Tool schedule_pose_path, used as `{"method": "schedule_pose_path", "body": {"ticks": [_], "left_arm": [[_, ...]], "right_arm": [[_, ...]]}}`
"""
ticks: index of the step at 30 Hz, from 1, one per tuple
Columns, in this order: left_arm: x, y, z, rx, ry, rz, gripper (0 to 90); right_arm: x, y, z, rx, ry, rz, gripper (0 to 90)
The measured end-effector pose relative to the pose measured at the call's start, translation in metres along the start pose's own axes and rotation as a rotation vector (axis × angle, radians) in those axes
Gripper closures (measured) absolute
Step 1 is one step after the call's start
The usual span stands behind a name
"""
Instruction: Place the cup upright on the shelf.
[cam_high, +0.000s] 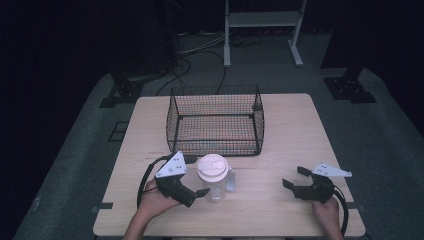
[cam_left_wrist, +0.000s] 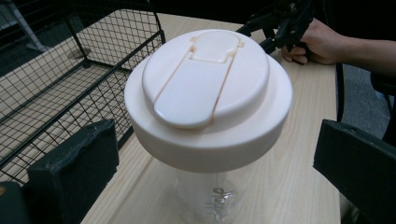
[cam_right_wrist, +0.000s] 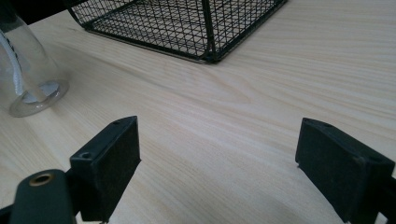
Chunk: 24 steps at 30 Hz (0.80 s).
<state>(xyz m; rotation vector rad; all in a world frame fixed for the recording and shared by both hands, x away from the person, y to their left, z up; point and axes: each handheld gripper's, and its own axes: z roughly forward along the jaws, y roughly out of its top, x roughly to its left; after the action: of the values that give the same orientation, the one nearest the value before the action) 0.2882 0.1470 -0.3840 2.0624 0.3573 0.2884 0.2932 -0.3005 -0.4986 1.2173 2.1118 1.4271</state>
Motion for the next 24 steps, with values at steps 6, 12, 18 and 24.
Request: {"method": "schedule_pose_path", "body": {"ticks": [6, 12, 18, 24], "left_arm": [[0.003, 0.002, 0.007, 0.022, -0.002, -0.003, 0.0], [0.005, 0.003, 0.014, 0.033, -0.009, -0.011, 0.0], [0.007, 0.007, 0.021, 0.044, -0.024, -0.015, 0.0], [0.009, 0.009, 0.027, 0.070, -0.033, -0.005, 0.0]], "right_arm": [[0.000, 0.000, 0.000, 0.000, 0.002, 0.002, 12.9], [0.000, 0.000, 0.000, -0.001, 0.004, 0.001, 12.9], [0.000, 0.000, 0.000, 0.000, 0.006, 0.002, 12.9], [0.000, 0.000, 0.000, -0.002, 0.007, -0.001, 12.9]]}}
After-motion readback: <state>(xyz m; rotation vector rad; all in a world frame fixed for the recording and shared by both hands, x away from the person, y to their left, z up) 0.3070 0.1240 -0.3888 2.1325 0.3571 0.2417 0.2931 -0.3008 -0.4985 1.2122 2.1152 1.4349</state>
